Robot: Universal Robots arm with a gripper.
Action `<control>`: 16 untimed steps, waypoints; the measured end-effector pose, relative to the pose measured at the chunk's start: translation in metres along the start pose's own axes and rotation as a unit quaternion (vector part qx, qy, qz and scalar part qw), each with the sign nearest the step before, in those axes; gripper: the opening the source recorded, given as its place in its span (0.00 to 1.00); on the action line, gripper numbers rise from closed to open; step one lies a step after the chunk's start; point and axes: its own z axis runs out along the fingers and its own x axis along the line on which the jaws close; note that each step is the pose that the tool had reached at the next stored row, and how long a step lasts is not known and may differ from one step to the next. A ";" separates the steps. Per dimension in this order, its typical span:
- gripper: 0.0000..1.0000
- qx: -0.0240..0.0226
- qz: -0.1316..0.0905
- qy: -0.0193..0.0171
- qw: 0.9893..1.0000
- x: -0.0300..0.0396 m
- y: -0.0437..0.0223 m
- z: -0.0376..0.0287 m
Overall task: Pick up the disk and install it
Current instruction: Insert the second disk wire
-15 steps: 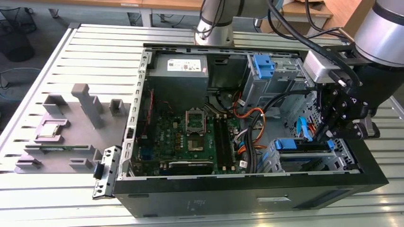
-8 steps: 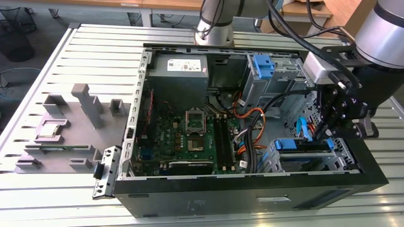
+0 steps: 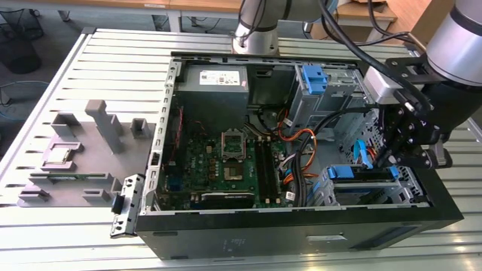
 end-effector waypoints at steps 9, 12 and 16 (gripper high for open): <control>0.17 0.000 0.000 -0.005 1.000 0.0044 0.0001 0.0002; 0.17 0.000 0.000 -0.005 1.000 0.0046 0.0006 0.0002; 0.17 0.000 0.000 -0.005 1.000 0.0047 0.0008 0.0003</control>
